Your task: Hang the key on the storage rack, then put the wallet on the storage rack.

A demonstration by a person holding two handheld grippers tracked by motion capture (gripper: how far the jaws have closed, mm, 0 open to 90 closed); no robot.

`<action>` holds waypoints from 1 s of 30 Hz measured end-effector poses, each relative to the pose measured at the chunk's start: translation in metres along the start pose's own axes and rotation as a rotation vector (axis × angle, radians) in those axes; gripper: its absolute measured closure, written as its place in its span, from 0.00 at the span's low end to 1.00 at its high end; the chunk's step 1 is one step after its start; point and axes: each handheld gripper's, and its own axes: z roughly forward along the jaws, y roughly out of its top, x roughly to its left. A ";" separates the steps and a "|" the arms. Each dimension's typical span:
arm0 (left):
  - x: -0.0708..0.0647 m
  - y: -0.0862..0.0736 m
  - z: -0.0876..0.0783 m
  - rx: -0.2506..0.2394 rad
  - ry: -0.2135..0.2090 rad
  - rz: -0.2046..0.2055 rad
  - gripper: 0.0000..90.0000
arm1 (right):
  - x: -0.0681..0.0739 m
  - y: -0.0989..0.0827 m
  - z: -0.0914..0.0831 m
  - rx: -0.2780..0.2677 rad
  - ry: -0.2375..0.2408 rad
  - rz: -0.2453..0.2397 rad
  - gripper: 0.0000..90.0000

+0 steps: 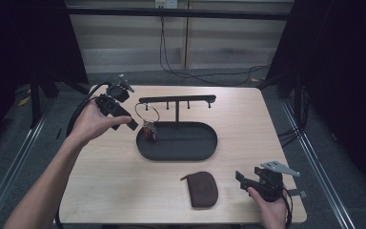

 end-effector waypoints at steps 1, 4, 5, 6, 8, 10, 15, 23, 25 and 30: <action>0.004 -0.010 0.001 -0.020 -0.011 -0.004 0.36 | 0.000 0.000 0.000 0.000 0.000 0.000 0.25; 0.009 -0.025 0.003 -0.049 -0.024 -0.015 0.34 | -0.001 -0.001 -0.001 0.003 -0.003 0.006 0.25; 0.011 -0.030 0.003 -0.057 -0.025 -0.018 0.33 | -0.001 -0.001 -0.001 0.002 -0.006 0.007 0.25; 0.012 -0.034 0.003 -0.070 -0.027 -0.029 0.33 | -0.001 -0.001 -0.001 0.002 -0.006 0.006 0.25; 0.012 -0.041 0.005 -0.078 -0.028 -0.021 0.32 | -0.001 -0.001 -0.001 0.002 -0.004 0.004 0.25; 0.012 -0.048 0.006 -0.103 -0.026 -0.019 0.30 | 0.000 -0.001 -0.001 0.003 -0.005 0.003 0.25; 0.009 -0.068 0.011 -0.152 -0.056 0.012 0.25 | -0.001 -0.001 -0.002 0.000 0.001 0.017 0.25; 0.006 -0.099 0.028 -0.216 -0.135 0.054 0.23 | -0.004 0.000 0.002 0.022 0.037 0.048 0.26; 0.002 -0.113 0.037 -0.262 -0.134 0.028 0.23 | -0.003 0.001 0.002 0.031 0.048 0.046 0.26; -0.003 -0.133 0.052 -0.267 -0.077 0.037 0.24 | 0.002 0.005 0.001 0.041 0.066 0.021 0.25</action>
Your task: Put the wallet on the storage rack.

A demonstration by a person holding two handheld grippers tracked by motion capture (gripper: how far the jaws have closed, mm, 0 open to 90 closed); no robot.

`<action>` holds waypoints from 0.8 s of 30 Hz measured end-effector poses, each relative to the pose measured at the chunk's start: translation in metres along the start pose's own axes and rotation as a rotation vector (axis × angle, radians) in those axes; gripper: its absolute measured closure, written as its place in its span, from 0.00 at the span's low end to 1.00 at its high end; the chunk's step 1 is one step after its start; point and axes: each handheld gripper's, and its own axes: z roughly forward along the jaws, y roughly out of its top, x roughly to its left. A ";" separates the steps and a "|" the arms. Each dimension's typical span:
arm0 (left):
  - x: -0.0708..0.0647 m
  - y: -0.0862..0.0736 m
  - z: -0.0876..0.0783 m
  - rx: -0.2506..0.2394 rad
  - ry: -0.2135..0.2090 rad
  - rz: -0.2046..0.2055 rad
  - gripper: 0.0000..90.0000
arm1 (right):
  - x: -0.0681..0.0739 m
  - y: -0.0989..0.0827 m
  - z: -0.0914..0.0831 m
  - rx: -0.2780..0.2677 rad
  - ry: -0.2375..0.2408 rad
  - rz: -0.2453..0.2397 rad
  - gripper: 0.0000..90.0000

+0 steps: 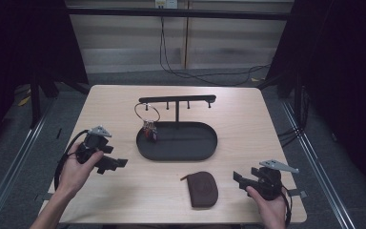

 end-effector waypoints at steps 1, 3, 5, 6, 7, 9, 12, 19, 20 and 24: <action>0.000 -0.004 0.002 0.007 0.002 0.002 0.24 | 0.001 0.001 -0.001 0.002 0.002 -0.005 0.24; 0.000 -0.014 0.005 0.023 0.001 0.005 0.24 | 0.002 0.002 -0.001 0.005 0.011 -0.009 0.21; -0.004 -0.025 0.006 -0.003 0.002 -0.009 0.24 | 0.003 0.004 -0.001 0.035 0.084 -0.011 0.19; -0.005 -0.031 0.007 -0.016 -0.010 -0.015 0.23 | 0.005 0.006 0.000 0.067 0.125 -0.019 0.18; -0.008 -0.036 0.007 -0.033 -0.014 -0.023 0.23 | 0.007 0.006 0.001 0.071 0.129 -0.029 0.18; -0.011 -0.047 0.009 -0.054 -0.015 -0.026 0.23 | 0.008 0.006 0.001 0.079 0.129 -0.039 0.19; -0.015 -0.059 0.011 -0.057 -0.027 -0.042 0.23 | 0.015 0.008 0.006 0.132 0.162 -0.062 0.19; -0.032 -0.080 0.008 -0.075 -0.045 -0.011 0.21 | 0.037 0.019 0.014 0.211 0.212 -0.109 0.16; -0.034 -0.083 0.008 -0.079 -0.046 -0.016 0.21 | 0.039 0.022 0.015 0.214 0.214 -0.117 0.16; -0.044 -0.092 0.007 -0.096 -0.054 -0.007 0.22 | 0.045 0.031 0.019 0.230 0.210 -0.111 0.20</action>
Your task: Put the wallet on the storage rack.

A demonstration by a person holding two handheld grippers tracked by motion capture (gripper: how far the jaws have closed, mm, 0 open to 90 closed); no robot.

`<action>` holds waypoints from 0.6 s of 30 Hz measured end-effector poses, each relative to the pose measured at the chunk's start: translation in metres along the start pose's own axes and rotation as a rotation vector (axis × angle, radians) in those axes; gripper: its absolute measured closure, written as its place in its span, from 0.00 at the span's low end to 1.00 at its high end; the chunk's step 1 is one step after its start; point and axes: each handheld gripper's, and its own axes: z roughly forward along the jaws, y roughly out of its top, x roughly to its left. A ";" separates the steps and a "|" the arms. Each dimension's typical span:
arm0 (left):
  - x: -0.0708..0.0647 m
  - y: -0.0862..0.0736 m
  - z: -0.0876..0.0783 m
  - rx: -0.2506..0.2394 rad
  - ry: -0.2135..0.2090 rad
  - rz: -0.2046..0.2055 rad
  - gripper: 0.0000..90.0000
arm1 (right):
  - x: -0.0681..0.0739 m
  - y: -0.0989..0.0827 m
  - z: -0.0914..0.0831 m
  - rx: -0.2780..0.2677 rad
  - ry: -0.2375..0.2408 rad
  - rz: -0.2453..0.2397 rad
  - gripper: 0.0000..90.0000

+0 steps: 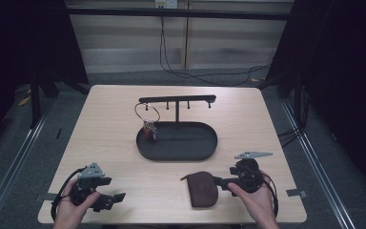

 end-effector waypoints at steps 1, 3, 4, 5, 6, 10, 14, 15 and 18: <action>-0.002 -0.003 0.001 0.003 -0.011 0.001 0.22 | 0.000 0.002 0.001 0.006 0.006 0.012 0.23; -0.003 -0.007 0.007 0.028 -0.034 0.014 0.22 | 0.003 0.007 0.005 0.062 0.042 0.049 0.31; -0.003 -0.007 0.007 0.028 -0.034 0.014 0.22 | 0.003 0.007 0.005 0.062 0.042 0.049 0.31; -0.002 -0.008 0.009 0.035 -0.033 0.017 0.22 | 0.004 0.009 0.009 0.092 0.043 0.056 0.33; -0.001 -0.008 0.010 0.036 -0.035 0.017 0.22 | 0.005 0.009 0.010 0.098 0.039 0.054 0.34; -0.001 -0.009 0.016 0.053 -0.058 0.016 0.22 | 0.009 0.011 0.014 0.156 0.012 0.057 0.34; -0.002 -0.008 0.016 0.049 -0.062 0.019 0.22 | 0.012 0.015 0.022 0.239 0.007 0.060 0.28; -0.001 -0.008 0.016 0.054 -0.065 0.022 0.22 | 0.012 0.016 0.024 0.254 0.003 0.061 0.27; -0.001 -0.008 0.016 0.051 -0.060 0.021 0.22 | 0.017 0.020 0.032 0.311 -0.013 0.055 0.24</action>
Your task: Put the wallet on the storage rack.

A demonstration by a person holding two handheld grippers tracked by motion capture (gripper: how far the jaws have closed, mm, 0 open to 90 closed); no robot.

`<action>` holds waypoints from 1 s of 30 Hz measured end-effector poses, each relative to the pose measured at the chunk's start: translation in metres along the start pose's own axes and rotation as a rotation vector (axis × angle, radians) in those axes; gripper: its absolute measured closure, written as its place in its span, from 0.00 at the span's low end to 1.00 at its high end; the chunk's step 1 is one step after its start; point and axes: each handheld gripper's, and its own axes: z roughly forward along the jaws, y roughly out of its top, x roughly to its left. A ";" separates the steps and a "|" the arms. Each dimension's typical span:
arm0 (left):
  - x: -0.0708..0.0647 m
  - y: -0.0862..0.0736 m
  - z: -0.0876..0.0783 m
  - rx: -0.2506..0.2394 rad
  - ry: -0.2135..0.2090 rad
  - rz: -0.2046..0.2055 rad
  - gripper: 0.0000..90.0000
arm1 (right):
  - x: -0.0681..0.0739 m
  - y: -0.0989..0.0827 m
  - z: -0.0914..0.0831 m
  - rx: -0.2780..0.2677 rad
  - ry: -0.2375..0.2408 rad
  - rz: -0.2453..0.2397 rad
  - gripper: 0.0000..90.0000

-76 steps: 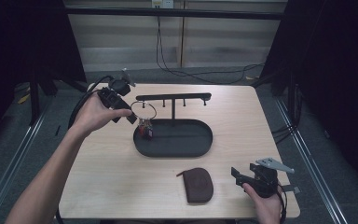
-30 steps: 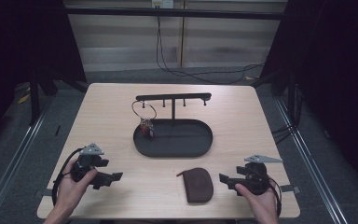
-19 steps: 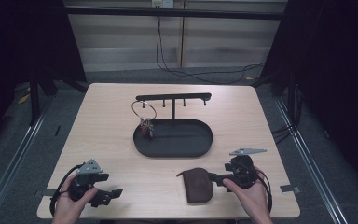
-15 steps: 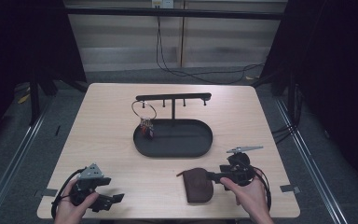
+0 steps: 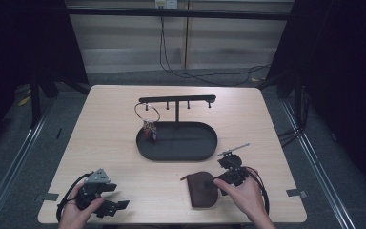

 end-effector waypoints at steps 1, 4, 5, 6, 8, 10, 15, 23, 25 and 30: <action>0.001 0.000 0.000 0.002 0.001 0.000 0.22 | 0.001 0.001 0.001 0.010 0.001 -0.002 0.23; 0.001 0.000 -0.001 0.001 -0.002 0.001 0.22 | 0.005 0.005 0.003 0.039 -0.003 0.005 0.22; 0.000 0.000 -0.001 0.002 0.002 0.003 0.22 | 0.006 0.007 0.004 0.051 -0.009 0.010 0.22; 0.000 0.000 -0.002 0.002 0.005 0.008 0.22 | 0.009 0.009 0.006 0.062 -0.015 0.007 0.21; -0.002 0.001 -0.005 -0.002 0.035 0.038 0.22 | 0.016 0.012 0.013 0.081 -0.014 -0.013 0.22; -0.004 0.000 -0.007 -0.011 0.055 0.043 0.22 | 0.018 0.012 0.015 0.086 -0.018 -0.011 0.21; -0.004 -0.001 -0.006 -0.016 0.043 0.043 0.22 | 0.018 0.010 0.028 0.105 -0.034 0.017 0.16; -0.004 0.001 -0.005 -0.010 0.038 0.043 0.22 | 0.015 0.010 0.033 0.121 -0.024 0.040 0.13; -0.003 0.001 -0.005 -0.013 0.039 0.035 0.22 | 0.012 0.010 0.034 0.126 -0.011 0.062 0.12; -0.001 0.001 -0.005 -0.017 0.038 0.033 0.22 | 0.013 0.012 0.034 0.136 0.000 0.073 0.18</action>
